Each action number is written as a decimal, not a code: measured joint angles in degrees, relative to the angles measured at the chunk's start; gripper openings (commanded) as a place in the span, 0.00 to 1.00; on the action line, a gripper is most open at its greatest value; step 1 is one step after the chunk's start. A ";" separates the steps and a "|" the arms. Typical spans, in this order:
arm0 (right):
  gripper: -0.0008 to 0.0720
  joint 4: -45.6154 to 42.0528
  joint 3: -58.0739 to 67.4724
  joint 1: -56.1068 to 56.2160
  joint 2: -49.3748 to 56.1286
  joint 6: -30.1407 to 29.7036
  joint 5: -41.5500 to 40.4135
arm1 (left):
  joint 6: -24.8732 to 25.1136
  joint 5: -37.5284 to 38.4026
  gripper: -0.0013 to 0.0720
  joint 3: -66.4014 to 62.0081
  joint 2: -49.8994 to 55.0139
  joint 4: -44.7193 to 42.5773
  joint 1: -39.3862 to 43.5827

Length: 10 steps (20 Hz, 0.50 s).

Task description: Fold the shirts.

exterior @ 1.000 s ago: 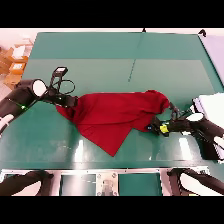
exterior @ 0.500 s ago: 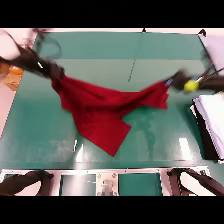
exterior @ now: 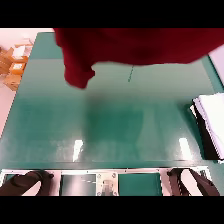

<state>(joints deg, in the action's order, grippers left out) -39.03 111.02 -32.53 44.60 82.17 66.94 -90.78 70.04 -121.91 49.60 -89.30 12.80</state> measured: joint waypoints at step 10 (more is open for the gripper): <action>0.03 3.82 -13.70 -1.77 -3.45 -1.16 -1.88 | -0.87 -0.42 0.05 12.39 -6.78 0.11 0.00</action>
<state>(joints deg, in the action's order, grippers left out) -35.20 97.32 -34.30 41.15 81.01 65.06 -91.66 69.63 -109.51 42.83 -89.19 12.80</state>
